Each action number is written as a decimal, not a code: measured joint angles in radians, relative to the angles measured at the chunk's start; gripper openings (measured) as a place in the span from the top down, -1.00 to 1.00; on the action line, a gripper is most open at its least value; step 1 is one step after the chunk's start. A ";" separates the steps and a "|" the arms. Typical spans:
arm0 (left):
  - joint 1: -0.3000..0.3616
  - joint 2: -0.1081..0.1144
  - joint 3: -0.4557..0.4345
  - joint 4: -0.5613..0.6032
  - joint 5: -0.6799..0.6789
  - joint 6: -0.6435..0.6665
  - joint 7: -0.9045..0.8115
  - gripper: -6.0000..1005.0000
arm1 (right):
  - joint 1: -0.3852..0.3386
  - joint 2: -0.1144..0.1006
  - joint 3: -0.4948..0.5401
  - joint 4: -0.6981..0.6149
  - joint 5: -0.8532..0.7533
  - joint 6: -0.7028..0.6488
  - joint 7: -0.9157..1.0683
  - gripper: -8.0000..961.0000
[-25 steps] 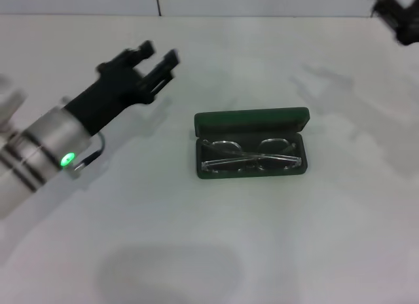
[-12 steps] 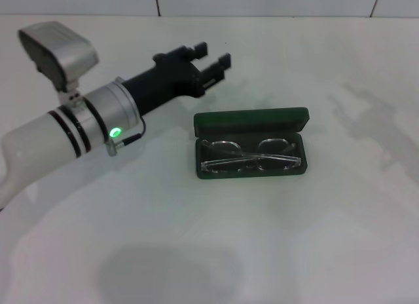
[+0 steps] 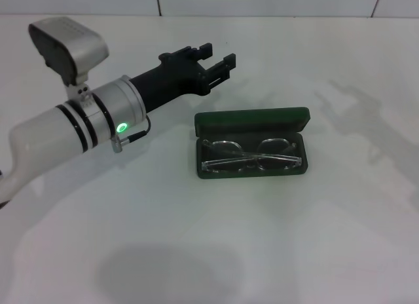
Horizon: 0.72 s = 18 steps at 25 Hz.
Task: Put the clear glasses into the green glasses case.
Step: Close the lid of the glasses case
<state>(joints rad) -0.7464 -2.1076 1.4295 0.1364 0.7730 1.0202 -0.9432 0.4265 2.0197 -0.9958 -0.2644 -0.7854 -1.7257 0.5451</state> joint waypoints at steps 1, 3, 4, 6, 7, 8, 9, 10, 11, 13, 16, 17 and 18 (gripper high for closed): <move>-0.004 0.000 0.014 0.000 0.000 -0.008 -0.009 -0.14 | 0.000 0.000 -0.001 -0.001 0.000 0.002 0.001 0.25; -0.009 0.000 0.064 0.003 0.000 -0.034 -0.033 -0.14 | 0.001 -0.001 -0.007 -0.003 0.000 0.003 0.005 0.25; -0.010 0.000 0.083 0.007 -0.003 -0.047 -0.041 -0.14 | 0.001 -0.002 -0.012 -0.004 0.000 0.003 0.008 0.25; -0.010 0.000 0.124 0.020 -0.005 -0.080 -0.060 -0.14 | 0.001 -0.004 -0.022 -0.007 -0.007 0.003 0.019 0.25; -0.010 0.000 0.145 0.028 -0.005 -0.089 -0.069 -0.14 | 0.003 -0.006 -0.024 -0.008 -0.014 0.004 0.026 0.25; -0.010 0.000 0.168 0.038 -0.005 -0.097 -0.080 -0.14 | 0.006 -0.008 -0.027 -0.009 -0.024 0.005 0.036 0.25; -0.010 0.000 0.196 0.050 -0.005 -0.100 -0.088 -0.14 | 0.009 -0.010 -0.027 -0.010 -0.030 0.006 0.043 0.25; -0.008 0.000 0.216 0.061 -0.005 -0.102 -0.094 -0.14 | 0.011 -0.012 -0.027 -0.010 -0.035 0.010 0.050 0.25; -0.005 0.000 0.238 0.075 -0.005 -0.102 -0.099 -0.14 | 0.013 -0.014 -0.027 -0.011 -0.039 0.013 0.056 0.25; 0.008 0.000 0.270 0.105 -0.006 -0.103 -0.104 -0.14 | 0.015 -0.016 -0.027 -0.011 -0.040 0.025 0.065 0.25; 0.031 0.000 0.290 0.132 -0.007 -0.102 -0.102 -0.14 | 0.018 -0.017 -0.027 -0.014 -0.041 0.035 0.068 0.25; 0.036 0.000 0.296 0.137 -0.008 -0.101 -0.099 -0.14 | 0.018 -0.017 -0.027 -0.017 -0.041 0.037 0.068 0.25; 0.040 0.000 0.301 0.140 -0.009 -0.101 -0.098 -0.14 | 0.020 -0.017 -0.027 -0.019 -0.041 0.039 0.068 0.25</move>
<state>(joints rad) -0.7062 -2.1077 1.7308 0.2761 0.7643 0.9195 -1.0410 0.4461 2.0024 -1.0232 -0.2833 -0.8263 -1.6870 0.6134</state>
